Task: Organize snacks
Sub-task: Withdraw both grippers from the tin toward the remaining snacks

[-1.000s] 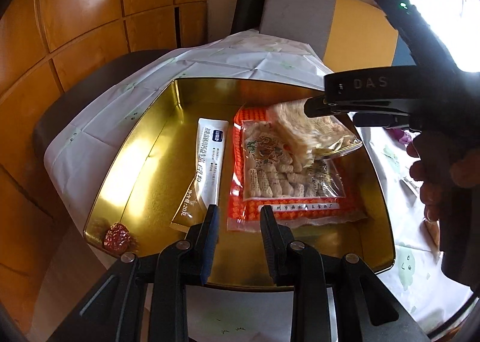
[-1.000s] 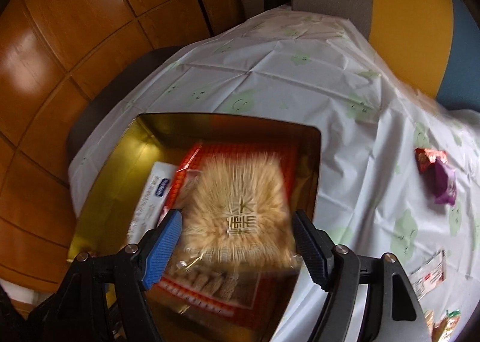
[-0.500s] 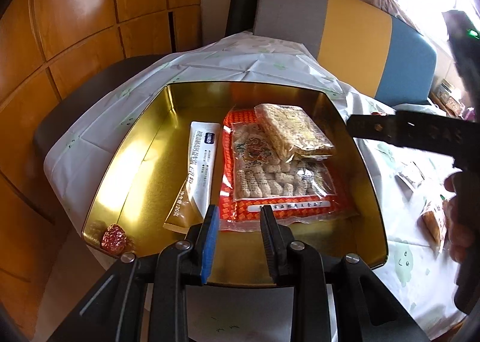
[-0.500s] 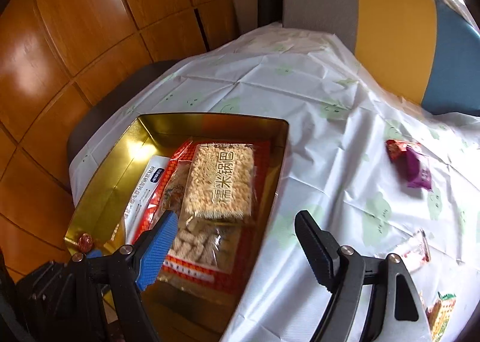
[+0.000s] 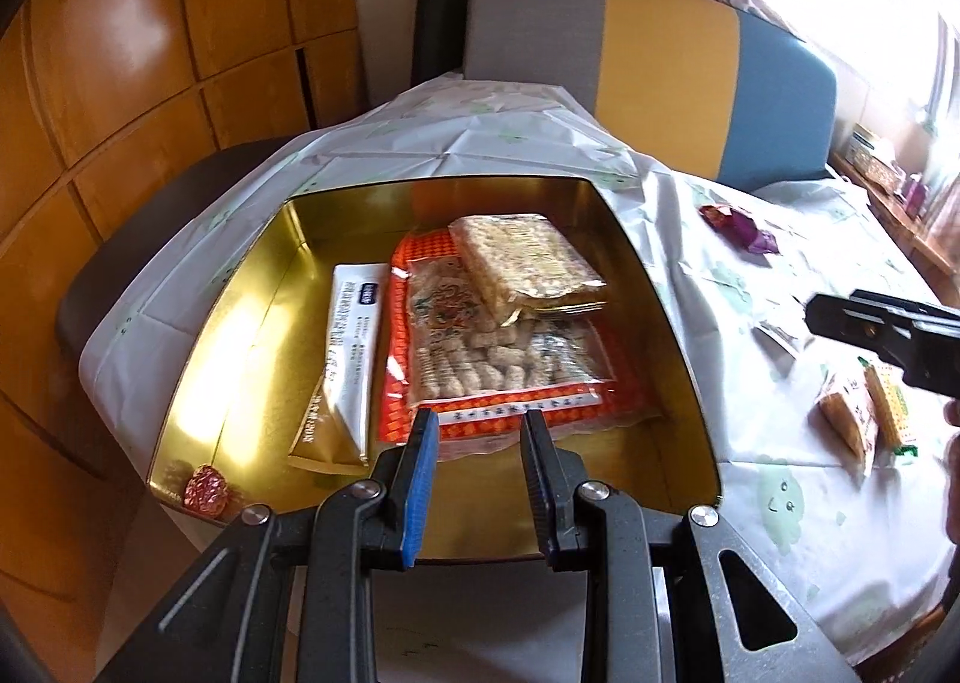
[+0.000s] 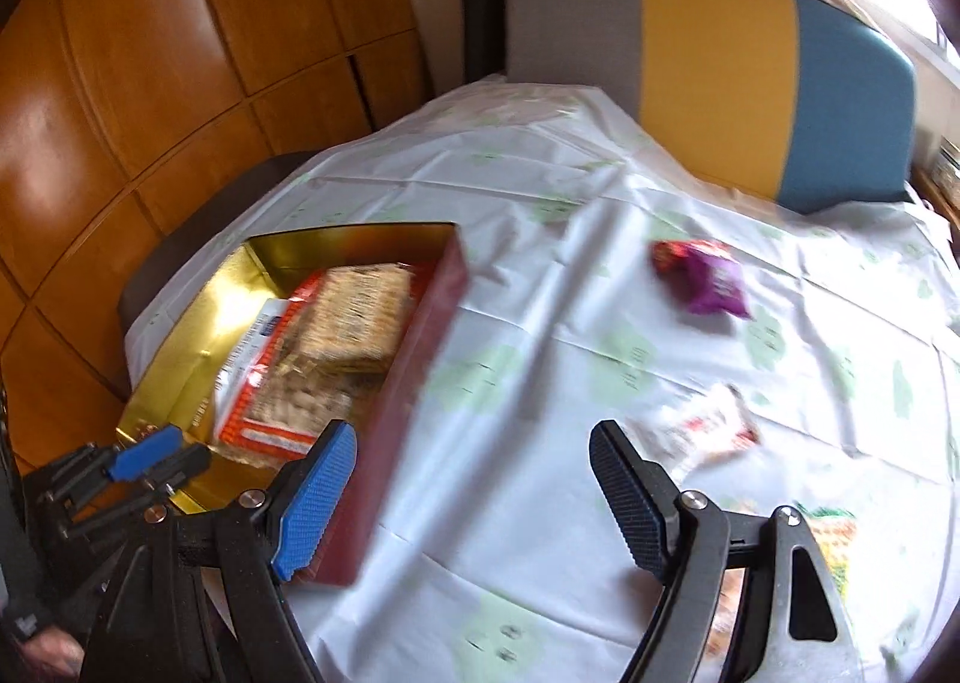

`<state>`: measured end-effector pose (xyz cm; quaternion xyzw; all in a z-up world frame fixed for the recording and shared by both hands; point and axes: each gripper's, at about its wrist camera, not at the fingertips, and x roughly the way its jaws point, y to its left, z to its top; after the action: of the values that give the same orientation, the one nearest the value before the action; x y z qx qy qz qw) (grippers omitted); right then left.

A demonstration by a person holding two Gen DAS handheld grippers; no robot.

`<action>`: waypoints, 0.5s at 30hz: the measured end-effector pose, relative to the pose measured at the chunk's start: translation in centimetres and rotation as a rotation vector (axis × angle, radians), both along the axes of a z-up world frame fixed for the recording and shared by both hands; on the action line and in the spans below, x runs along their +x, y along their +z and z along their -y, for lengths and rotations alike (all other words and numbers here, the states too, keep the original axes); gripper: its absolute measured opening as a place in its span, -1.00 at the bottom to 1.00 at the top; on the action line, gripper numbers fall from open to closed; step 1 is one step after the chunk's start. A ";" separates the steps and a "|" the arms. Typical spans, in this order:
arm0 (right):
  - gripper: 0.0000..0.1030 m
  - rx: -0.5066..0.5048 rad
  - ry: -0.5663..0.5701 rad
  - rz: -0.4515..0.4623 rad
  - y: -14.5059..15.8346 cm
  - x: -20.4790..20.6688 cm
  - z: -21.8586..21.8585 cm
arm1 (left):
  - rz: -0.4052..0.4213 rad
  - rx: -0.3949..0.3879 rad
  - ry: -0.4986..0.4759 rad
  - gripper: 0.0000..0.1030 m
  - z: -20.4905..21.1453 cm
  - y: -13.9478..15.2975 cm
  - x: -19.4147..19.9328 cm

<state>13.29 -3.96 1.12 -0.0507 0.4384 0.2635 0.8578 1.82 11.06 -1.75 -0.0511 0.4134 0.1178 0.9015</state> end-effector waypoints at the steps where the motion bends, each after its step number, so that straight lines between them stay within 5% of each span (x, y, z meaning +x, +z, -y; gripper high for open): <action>1: 0.58 -0.008 -0.007 -0.003 -0.1 -0.1 0.8 | -0.002 0.002 -0.009 -0.44 0.3 0.0 0.0; 15: 0.58 -0.163 -0.177 -0.011 -0.3 1.6 12.7 | 0.000 0.045 -0.104 -0.44 3.8 0.8 1.2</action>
<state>14.88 -16.64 0.85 -0.0800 0.4660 0.1507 0.8682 2.98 7.30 -0.92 -0.0091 0.4126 0.0800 0.9074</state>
